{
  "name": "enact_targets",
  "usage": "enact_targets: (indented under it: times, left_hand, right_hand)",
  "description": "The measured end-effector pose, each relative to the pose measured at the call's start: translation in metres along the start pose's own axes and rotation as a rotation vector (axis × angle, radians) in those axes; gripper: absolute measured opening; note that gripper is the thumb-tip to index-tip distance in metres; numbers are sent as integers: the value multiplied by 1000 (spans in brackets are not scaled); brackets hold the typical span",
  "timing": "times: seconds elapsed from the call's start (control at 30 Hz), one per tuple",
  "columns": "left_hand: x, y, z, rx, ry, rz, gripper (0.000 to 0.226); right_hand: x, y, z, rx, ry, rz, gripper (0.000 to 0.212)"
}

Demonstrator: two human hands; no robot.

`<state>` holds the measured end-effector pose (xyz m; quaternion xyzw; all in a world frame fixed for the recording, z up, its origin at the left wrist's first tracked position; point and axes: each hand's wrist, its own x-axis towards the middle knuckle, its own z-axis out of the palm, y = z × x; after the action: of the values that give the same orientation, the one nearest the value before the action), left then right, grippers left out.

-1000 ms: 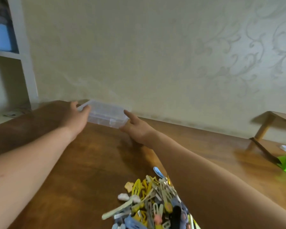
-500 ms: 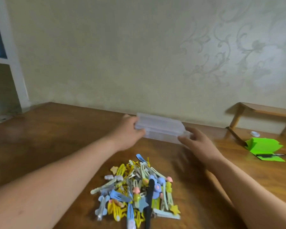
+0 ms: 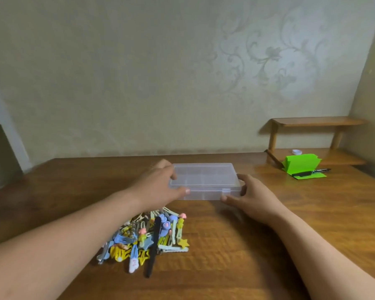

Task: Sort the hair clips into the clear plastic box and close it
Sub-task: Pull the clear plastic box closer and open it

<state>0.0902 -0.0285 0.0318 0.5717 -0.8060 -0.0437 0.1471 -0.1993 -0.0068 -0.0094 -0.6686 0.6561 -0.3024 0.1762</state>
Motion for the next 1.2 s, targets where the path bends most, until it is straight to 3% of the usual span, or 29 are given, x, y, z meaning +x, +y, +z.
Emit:
enact_targets:
  times: [0.13,0.33,0.47,0.57,0.63,0.73,0.83,0.93,1.2]
  left_hand:
    - [21,18,6,116,-196,77,102]
    - [20,27,12,181,-88,116,78]
    - [20,25,-1,253,-129,127,82]
    - [24,27,-19,111,-145,107,96]
    - [38,25,-30,4,-71,70,81]
    - [73,14,-44,-100,210,-30,56]
    - [104,-1,-41,-276,350,-192,62]
    - [122,-13,-15,-368,239,-305,72]
    - [133,-44,46,-416,42,-455,53]
  right_hand:
    - [-1,-2,5,-95,41,4,105]
    - [-2,-1,6,-147,59,-3,103]
    - [-2,-3,6,-145,64,-14,95]
    - [-2,-2,6,-150,68,-24,94]
    - [-1,0,6,-144,66,-32,97]
    - [0,0,6,-153,62,-36,99]
    - [1,1,6,-156,40,-46,100]
    - [0,-1,4,-166,-1,-52,105]
    - [-3,-8,2,-117,13,-25,96]
